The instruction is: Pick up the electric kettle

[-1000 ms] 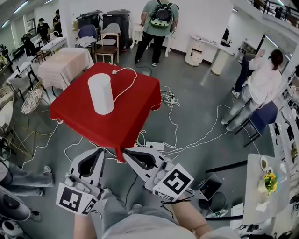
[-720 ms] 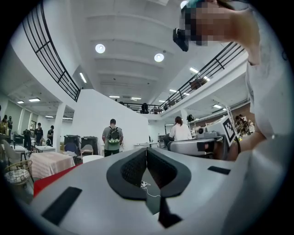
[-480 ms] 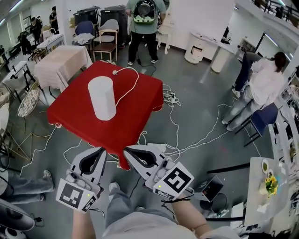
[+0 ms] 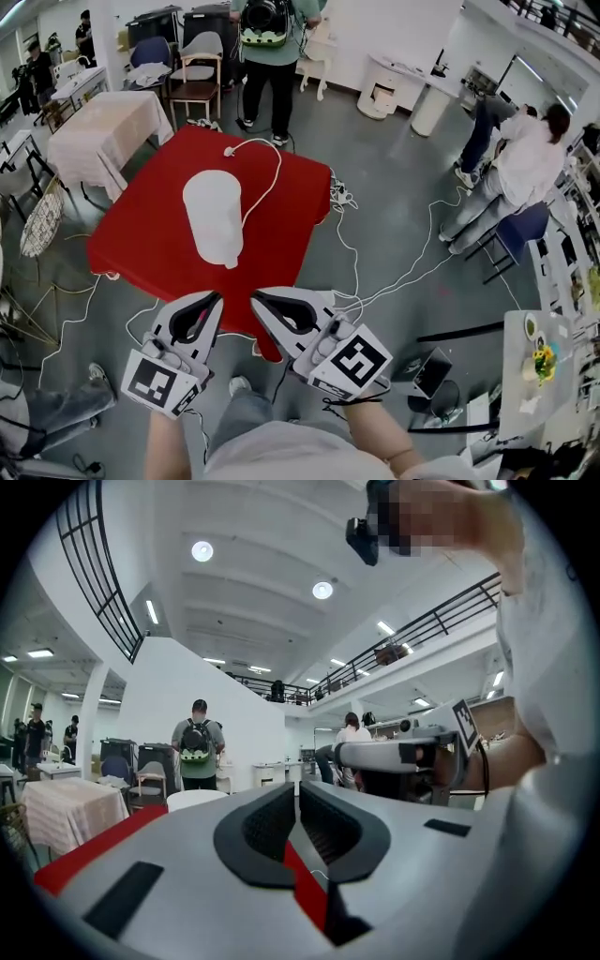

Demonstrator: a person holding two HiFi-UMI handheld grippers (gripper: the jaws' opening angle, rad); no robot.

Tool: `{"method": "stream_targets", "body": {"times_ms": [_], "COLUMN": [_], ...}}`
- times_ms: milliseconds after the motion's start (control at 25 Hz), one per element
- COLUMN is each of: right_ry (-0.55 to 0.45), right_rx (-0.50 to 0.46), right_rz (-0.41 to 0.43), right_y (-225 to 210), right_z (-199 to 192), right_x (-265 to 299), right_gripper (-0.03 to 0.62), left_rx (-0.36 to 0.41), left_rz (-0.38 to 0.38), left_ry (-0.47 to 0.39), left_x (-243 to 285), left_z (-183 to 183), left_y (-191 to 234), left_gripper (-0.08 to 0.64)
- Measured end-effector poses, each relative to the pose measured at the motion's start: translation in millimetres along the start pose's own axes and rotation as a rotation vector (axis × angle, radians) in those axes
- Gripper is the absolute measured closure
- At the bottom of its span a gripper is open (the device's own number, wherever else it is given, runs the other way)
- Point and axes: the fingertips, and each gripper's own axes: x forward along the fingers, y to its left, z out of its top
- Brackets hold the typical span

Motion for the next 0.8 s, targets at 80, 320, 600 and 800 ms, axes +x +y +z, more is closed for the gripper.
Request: {"method": "stream_targets", "body": {"times_ms": [80,320,600,800], "right_ry": [0.0,0.005,0.02,0.035], "right_rx": [0.004,0.016,0.019,0.018], "right_rz": [-0.021,-0.063,-0.056,-0.002], "right_y": [-5,-13,-35,-53], "right_z": [-3,-4,-12,-20], "right_x": [14,43,60,60], "right_gripper": [0.584,0.584,0.584,0.584], "left_rx": [-0.007,0.013,0.013,0.007], "left_rz": [-0.023,-0.078,-0.119,-0.094], "left_ry": [0.012,0.052,0.11,0.13], "left_x": [6,20,49,71], "left_z": [-10,-31,-66,-86], "left_y": [15,47,67,70], "left_gripper": [0.548,0.53,0.477,0.454]}}
